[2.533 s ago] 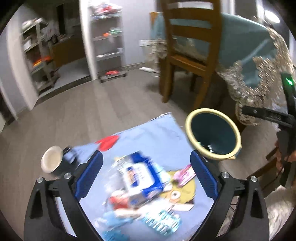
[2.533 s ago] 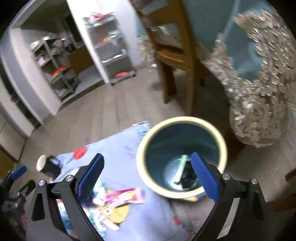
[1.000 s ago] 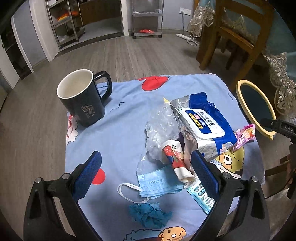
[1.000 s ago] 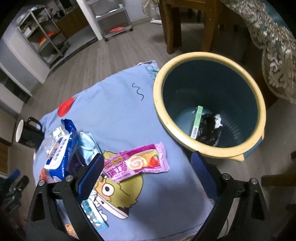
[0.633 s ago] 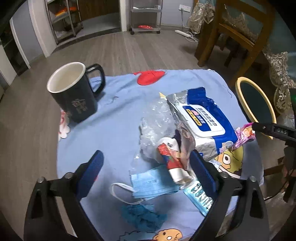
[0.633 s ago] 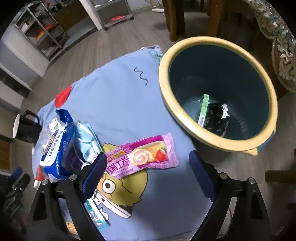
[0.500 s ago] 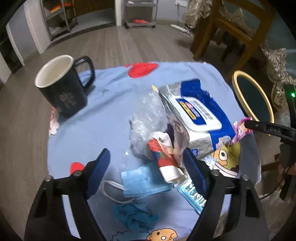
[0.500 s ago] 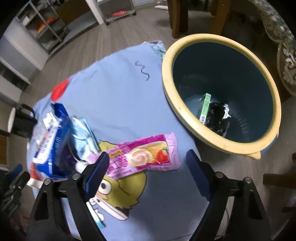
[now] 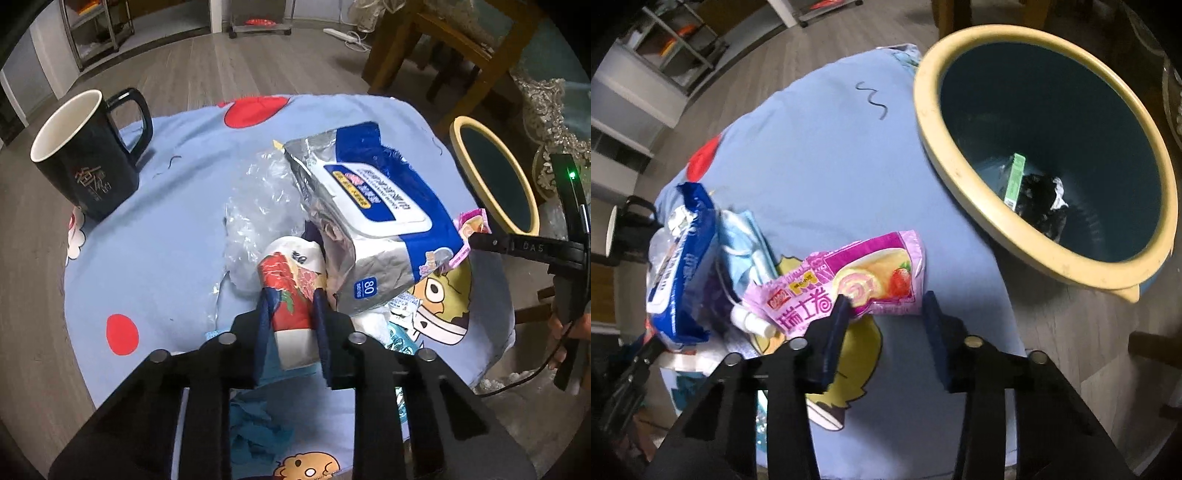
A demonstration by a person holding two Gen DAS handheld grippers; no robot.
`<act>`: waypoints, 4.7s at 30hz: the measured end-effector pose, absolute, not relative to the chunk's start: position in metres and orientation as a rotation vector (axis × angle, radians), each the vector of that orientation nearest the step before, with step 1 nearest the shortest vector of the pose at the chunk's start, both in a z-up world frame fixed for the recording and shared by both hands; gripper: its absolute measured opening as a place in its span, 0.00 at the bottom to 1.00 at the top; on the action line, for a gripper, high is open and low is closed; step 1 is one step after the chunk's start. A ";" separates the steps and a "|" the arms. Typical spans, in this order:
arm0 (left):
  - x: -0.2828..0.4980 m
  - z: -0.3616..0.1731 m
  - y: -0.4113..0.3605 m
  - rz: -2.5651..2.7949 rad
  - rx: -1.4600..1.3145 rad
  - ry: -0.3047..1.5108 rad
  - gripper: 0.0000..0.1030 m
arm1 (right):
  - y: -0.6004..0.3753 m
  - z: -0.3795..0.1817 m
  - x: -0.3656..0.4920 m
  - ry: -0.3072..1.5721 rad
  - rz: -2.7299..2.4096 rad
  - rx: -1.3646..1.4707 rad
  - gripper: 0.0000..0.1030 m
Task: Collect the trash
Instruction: 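Grasp the red-white tube with the left tool while the right tool grasps the pink wrapper, then carry the tube and pink wrapper over the bin and open both tools, then move both tools back toward the remaining trash on the cushion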
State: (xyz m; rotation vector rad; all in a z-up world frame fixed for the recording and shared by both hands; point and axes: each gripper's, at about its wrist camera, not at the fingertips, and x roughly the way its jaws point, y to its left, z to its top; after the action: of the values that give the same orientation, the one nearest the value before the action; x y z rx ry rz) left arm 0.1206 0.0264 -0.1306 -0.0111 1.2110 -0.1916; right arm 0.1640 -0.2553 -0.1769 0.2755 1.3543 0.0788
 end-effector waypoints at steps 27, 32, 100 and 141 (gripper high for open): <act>0.075 -0.033 0.011 -0.256 0.056 0.889 0.08 | -0.267 -0.076 0.138 1.112 0.106 0.217 0.33; 0.076 -0.030 0.010 -0.259 0.059 0.878 0.08 | -0.267 -0.042 0.136 1.053 0.148 0.143 0.33; 0.150 -0.030 -0.182 -0.498 0.184 0.797 0.78 | -0.433 -0.080 0.168 1.033 -0.224 0.399 0.88; 0.100 -0.050 0.093 -0.067 0.068 0.921 0.86 | -0.185 -0.083 0.149 1.098 0.156 0.129 0.91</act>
State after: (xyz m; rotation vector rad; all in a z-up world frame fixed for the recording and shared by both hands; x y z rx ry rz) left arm 0.1000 0.0934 -0.0498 0.0682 0.9206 -0.0672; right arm 0.1495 -0.1852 -0.0827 0.1292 1.0978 0.1564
